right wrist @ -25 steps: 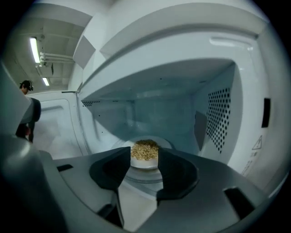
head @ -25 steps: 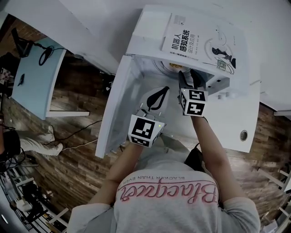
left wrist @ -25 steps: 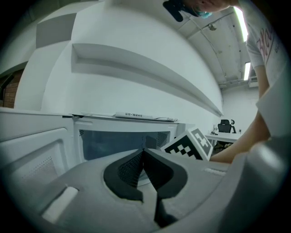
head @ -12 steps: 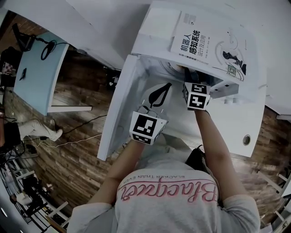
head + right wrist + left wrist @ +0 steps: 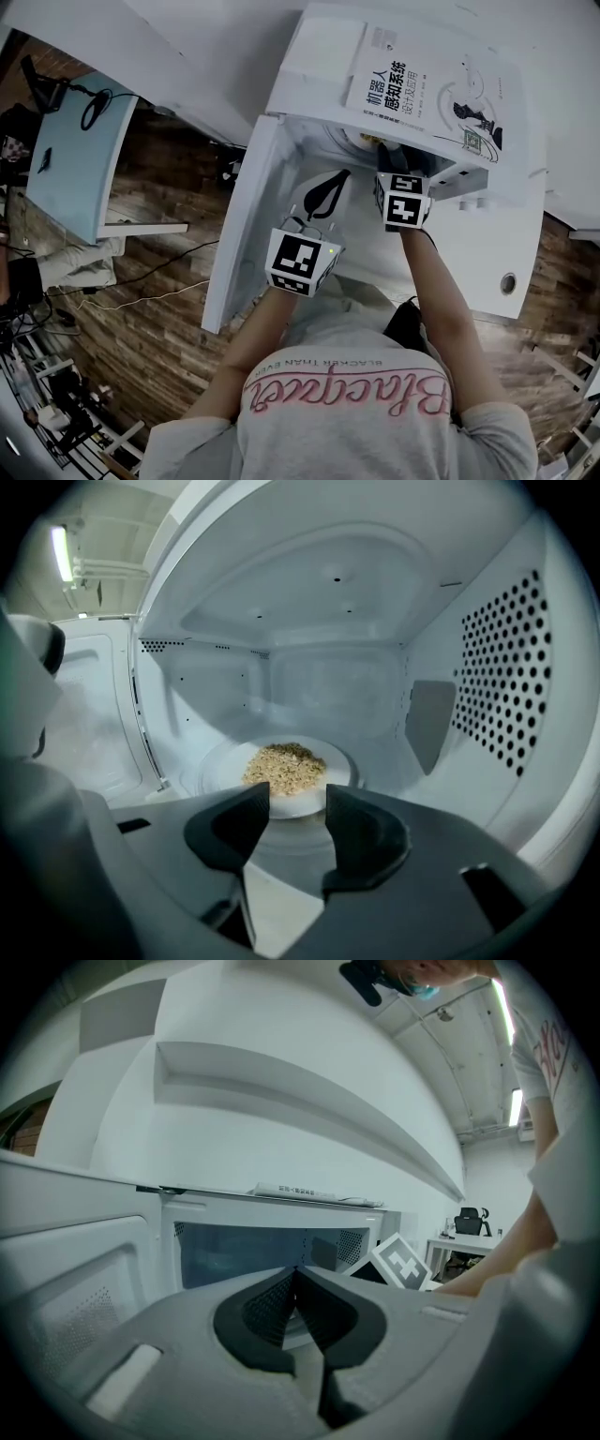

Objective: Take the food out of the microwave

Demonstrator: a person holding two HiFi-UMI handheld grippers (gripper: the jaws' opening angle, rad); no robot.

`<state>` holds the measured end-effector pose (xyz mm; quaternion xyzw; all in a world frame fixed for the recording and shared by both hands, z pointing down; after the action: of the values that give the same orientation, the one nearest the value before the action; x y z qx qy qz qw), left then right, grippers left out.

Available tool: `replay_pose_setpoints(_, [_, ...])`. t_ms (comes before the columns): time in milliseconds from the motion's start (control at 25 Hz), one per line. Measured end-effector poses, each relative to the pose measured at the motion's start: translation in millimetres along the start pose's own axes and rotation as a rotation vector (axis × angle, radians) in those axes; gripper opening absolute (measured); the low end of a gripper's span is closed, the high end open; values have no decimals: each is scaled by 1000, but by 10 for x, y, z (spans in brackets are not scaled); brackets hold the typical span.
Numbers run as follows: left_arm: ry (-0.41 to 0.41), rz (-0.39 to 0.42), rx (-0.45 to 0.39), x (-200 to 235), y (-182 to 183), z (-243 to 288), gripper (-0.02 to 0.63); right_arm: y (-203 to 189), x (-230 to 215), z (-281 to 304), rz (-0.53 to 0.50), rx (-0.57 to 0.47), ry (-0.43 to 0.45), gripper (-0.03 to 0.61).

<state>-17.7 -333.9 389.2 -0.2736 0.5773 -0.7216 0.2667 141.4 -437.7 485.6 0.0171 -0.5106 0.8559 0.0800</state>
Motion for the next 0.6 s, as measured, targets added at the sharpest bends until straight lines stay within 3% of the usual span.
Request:
replay_pose_setpoints(320, [-18,4,-8,-30,27,-23,6,-107,-40,-245,62,82,-17,190])
replay_pose_setpoints(600, [-41,11,-11,-106,24,-24,6,-222,-133,-374,207,122,-6,199])
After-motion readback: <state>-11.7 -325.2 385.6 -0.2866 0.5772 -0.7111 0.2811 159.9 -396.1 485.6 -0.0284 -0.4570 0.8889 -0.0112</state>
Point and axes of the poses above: the fingertips, and each gripper's own axes: z forward along the fingers, x to its left, y out of its top, the point moved 9 cm from there along -z, backward along the fingers, and after that the axes turned 12 degrees about -y, right-handed, at the moved point
